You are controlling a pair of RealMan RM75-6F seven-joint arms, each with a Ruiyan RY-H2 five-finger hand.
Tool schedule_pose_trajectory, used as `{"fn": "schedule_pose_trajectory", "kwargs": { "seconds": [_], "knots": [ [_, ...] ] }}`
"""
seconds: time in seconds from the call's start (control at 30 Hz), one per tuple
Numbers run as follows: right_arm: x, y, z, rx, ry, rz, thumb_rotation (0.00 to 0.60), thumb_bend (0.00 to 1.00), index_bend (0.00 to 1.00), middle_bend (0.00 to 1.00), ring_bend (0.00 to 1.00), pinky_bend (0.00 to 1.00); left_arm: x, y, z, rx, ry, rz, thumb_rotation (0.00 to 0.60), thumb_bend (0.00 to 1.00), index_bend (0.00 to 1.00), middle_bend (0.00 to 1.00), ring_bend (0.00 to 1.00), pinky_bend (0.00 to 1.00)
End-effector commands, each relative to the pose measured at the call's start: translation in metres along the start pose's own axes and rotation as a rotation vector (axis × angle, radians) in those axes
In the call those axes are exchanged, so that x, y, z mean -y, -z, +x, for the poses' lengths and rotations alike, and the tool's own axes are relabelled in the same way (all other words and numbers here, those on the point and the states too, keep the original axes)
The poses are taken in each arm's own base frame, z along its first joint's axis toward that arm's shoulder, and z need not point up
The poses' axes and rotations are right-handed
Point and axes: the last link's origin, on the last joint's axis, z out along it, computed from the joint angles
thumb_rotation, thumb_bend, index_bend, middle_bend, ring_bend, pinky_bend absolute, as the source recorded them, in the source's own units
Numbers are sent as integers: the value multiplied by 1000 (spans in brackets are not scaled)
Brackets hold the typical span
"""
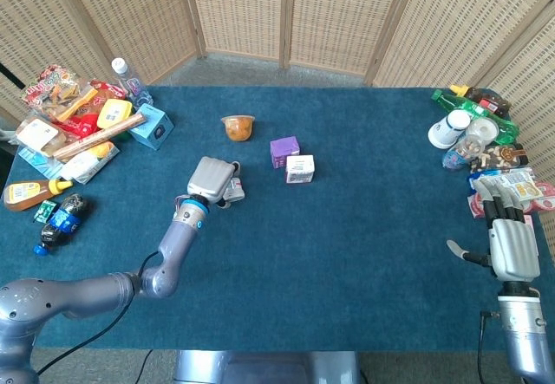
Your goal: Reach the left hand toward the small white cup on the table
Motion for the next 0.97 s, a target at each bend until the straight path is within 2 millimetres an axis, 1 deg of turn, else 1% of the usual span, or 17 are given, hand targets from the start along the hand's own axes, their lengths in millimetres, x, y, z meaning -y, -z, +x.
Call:
{"fn": "schedule_pose_trajectory", "kwargs": {
  "seconds": [0.03, 0.33, 0.43, 0.77, 0.87, 0.97],
  "knots": [
    [0, 0, 0, 0, -1, -1, 600, 0, 0, 0, 0, 0, 2, 4, 6, -21, 8, -3, 600, 124, 389, 566, 559, 649],
    [1, 1, -1, 2, 2, 3, 600, 0, 0, 0, 0, 0, 9, 23, 30, -90, 25, -33, 600, 126, 401, 586, 565, 649],
    [1, 2, 0, 1, 4, 2, 600, 0, 0, 0, 0, 0, 9, 32, 42, -118, 51, -51, 600, 125, 400, 587, 564, 649],
    [1, 1, -1, -4, 17, 5, 600, 0, 0, 0, 0, 0, 12, 72, 97, -267, 100, -107, 600, 114, 410, 586, 565, 639],
    [2, 2, -1, -5, 21, 6, 600, 0, 0, 0, 0, 0, 13, 80, 108, -296, 104, -121, 600, 109, 412, 586, 564, 635],
    [3, 3, -1, -8, 23, 7, 600, 0, 0, 0, 0, 0, 12, 84, 112, -302, 106, -130, 600, 108, 413, 587, 564, 635]
  ]
}}
